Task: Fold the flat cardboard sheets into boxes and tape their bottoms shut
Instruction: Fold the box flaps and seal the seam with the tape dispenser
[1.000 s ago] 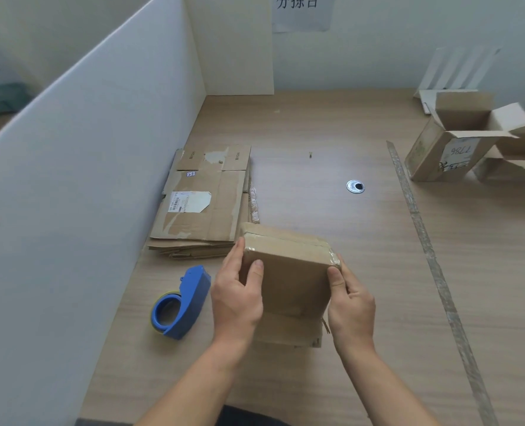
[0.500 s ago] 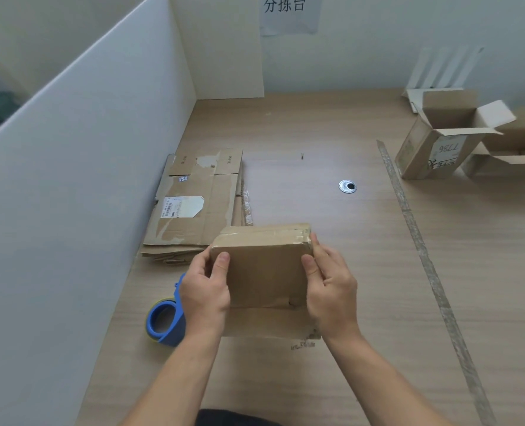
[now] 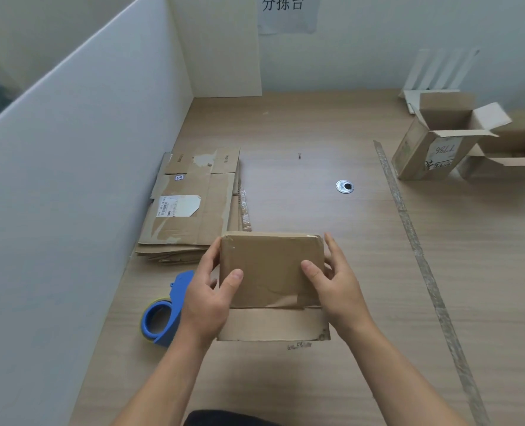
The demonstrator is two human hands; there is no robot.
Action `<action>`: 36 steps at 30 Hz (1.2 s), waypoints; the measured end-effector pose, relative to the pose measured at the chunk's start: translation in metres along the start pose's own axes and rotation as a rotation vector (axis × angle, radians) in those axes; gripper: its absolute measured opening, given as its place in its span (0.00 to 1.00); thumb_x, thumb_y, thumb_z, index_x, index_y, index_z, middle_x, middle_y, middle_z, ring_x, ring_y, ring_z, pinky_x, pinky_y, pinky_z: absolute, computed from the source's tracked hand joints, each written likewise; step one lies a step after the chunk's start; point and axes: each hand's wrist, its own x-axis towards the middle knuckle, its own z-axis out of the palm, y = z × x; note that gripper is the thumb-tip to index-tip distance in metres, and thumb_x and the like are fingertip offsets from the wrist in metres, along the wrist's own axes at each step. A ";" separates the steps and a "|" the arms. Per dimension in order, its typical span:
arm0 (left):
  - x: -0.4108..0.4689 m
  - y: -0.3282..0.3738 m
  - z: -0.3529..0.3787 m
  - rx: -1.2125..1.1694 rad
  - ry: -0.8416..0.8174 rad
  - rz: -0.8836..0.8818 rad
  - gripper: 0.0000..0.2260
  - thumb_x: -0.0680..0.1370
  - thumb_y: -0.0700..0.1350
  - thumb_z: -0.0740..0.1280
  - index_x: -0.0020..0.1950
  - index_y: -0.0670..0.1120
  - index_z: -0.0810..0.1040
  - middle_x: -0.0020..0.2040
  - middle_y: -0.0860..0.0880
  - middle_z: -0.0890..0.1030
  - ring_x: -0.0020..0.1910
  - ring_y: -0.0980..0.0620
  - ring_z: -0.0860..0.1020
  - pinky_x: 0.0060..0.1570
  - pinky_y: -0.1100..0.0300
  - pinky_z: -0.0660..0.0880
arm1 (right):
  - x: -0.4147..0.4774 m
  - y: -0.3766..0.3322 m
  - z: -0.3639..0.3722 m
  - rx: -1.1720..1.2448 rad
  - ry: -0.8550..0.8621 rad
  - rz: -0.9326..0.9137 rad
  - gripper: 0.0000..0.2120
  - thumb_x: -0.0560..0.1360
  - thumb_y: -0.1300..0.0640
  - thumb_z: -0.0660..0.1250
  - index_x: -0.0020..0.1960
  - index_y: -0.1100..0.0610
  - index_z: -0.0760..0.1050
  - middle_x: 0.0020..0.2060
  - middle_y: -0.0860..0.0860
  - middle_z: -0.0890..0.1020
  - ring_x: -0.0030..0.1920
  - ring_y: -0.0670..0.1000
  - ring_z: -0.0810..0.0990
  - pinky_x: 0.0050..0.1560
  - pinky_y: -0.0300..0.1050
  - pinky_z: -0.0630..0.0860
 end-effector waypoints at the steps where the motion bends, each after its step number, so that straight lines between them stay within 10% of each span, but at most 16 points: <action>1: 0.000 -0.001 -0.004 0.005 -0.043 0.004 0.25 0.76 0.44 0.67 0.73 0.52 0.70 0.64 0.59 0.79 0.64 0.63 0.76 0.58 0.66 0.75 | 0.002 0.001 -0.003 0.012 0.045 0.034 0.33 0.69 0.43 0.72 0.72 0.41 0.66 0.61 0.45 0.79 0.59 0.45 0.80 0.60 0.52 0.78; 7: -0.001 -0.004 -0.019 -0.056 -0.159 -0.059 0.26 0.71 0.55 0.66 0.68 0.49 0.74 0.65 0.52 0.79 0.67 0.53 0.75 0.68 0.44 0.71 | 0.008 -0.005 -0.015 0.098 0.041 0.209 0.11 0.79 0.49 0.67 0.52 0.57 0.75 0.49 0.56 0.81 0.46 0.51 0.82 0.45 0.56 0.80; 16: -0.003 -0.008 -0.035 -0.286 -0.252 -0.214 0.32 0.71 0.59 0.69 0.72 0.48 0.71 0.67 0.48 0.79 0.67 0.50 0.76 0.68 0.46 0.69 | 0.006 -0.010 -0.041 0.483 -0.141 0.215 0.30 0.66 0.34 0.71 0.55 0.58 0.78 0.48 0.59 0.83 0.47 0.56 0.81 0.51 0.56 0.74; 23: -0.010 -0.030 -0.023 0.073 -0.071 -0.123 0.09 0.81 0.44 0.66 0.41 0.55 0.77 0.34 0.59 0.74 0.36 0.58 0.72 0.43 0.62 0.68 | 0.006 0.017 -0.039 0.180 -0.058 0.177 0.17 0.79 0.45 0.63 0.51 0.58 0.81 0.45 0.62 0.82 0.46 0.56 0.78 0.48 0.54 0.70; 28: -0.007 -0.057 -0.025 0.198 0.106 -0.300 0.16 0.79 0.46 0.69 0.65 0.53 0.73 0.54 0.53 0.79 0.52 0.58 0.76 0.53 0.61 0.68 | 0.010 0.035 -0.037 -0.031 0.005 0.211 0.07 0.81 0.56 0.64 0.48 0.56 0.80 0.42 0.53 0.84 0.40 0.52 0.79 0.42 0.51 0.74; 36: -0.014 -0.080 -0.024 0.706 0.276 0.021 0.05 0.75 0.41 0.74 0.49 0.48 0.83 0.52 0.51 0.71 0.51 0.49 0.69 0.56 0.55 0.68 | 0.004 0.059 -0.030 -0.635 0.265 0.004 0.15 0.73 0.52 0.74 0.57 0.52 0.75 0.50 0.51 0.73 0.53 0.55 0.73 0.51 0.46 0.65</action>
